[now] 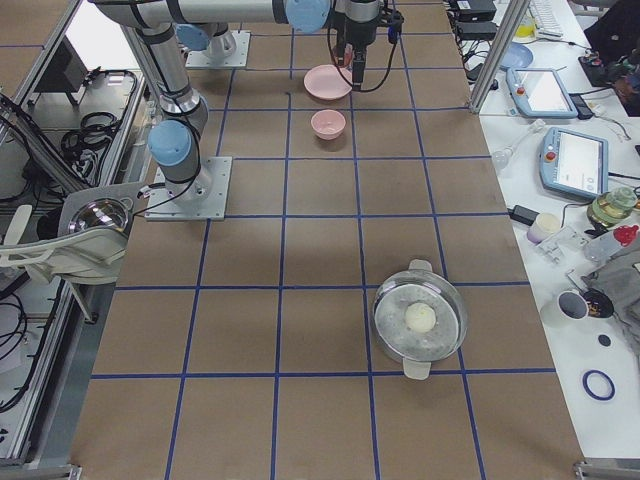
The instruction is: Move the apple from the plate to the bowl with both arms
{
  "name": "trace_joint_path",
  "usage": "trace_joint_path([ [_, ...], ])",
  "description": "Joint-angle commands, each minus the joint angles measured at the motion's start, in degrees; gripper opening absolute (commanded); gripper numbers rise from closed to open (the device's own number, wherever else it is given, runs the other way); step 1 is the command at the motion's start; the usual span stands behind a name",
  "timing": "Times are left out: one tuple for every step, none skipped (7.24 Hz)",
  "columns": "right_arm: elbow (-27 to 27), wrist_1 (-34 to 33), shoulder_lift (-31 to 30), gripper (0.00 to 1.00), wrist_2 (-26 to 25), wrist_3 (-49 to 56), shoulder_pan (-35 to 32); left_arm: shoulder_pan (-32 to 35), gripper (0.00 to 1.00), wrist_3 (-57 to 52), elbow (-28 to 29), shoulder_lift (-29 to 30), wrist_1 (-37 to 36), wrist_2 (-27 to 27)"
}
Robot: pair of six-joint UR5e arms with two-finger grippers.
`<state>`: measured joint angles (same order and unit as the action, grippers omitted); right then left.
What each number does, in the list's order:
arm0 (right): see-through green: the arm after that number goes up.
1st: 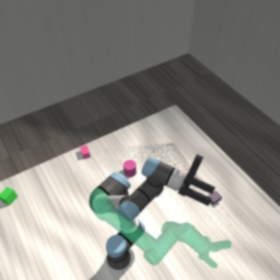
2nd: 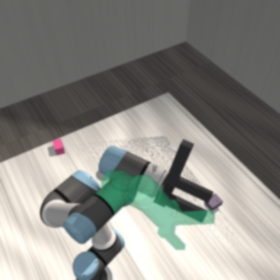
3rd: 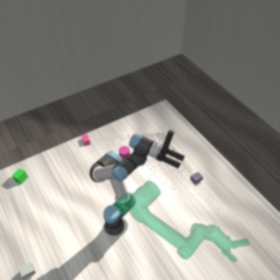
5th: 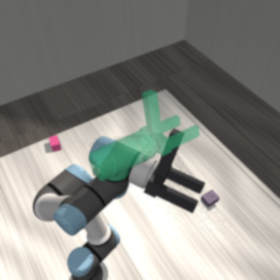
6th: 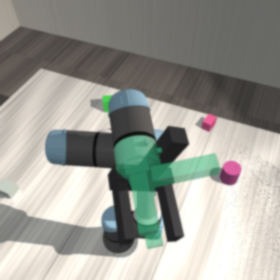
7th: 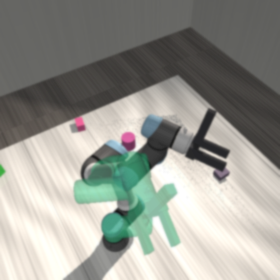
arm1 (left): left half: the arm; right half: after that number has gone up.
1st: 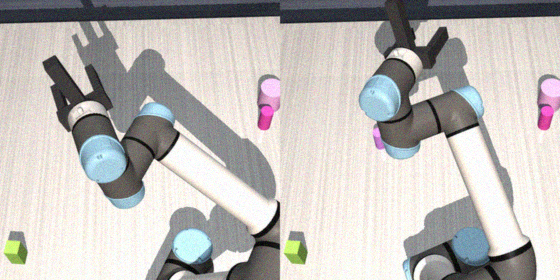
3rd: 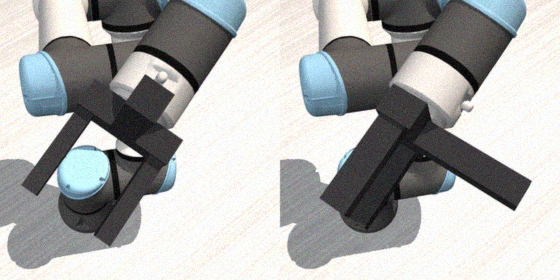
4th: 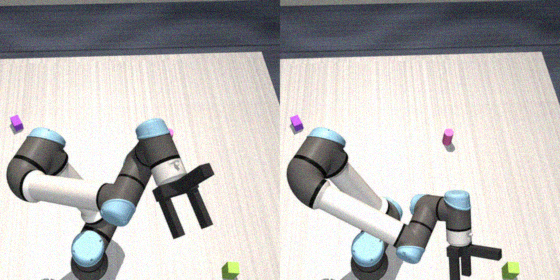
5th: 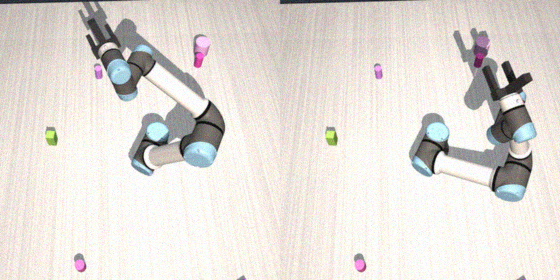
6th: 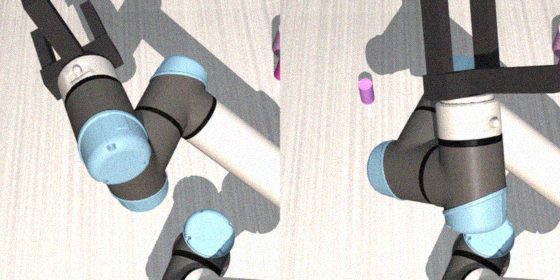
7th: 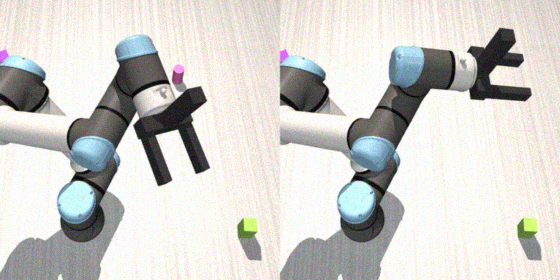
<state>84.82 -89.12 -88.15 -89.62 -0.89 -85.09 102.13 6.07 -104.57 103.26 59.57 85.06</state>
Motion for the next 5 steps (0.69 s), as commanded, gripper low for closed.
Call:
trace_joint_path([
  [0.00,0.00,0.00,1.00,0.06,0.01,0.02,0.00,0.00,0.09,0.24,0.36,-0.07,-0.25],
  [0.00,0.00,0.00,1.00,0.06,-0.08,0.02,0.00,0.00,0.17,0.85,0.28,0.02,-0.33],
  [0.00,0.00,0.00,1.00,0.06,0.01,-0.07,0.00,0.00,0.17,0.77,0.37,0.02,-0.34],
  [0.00,0.00,0.00,1.00,0.06,0.01,0.02,0.00,0.00,0.09,0.68,0.37,0.02,-0.34],
  [0.00,0.00,0.00,1.00,0.06,0.01,0.02,0.00,0.00,0.09,0.60,0.28,0.19,-0.34],
])
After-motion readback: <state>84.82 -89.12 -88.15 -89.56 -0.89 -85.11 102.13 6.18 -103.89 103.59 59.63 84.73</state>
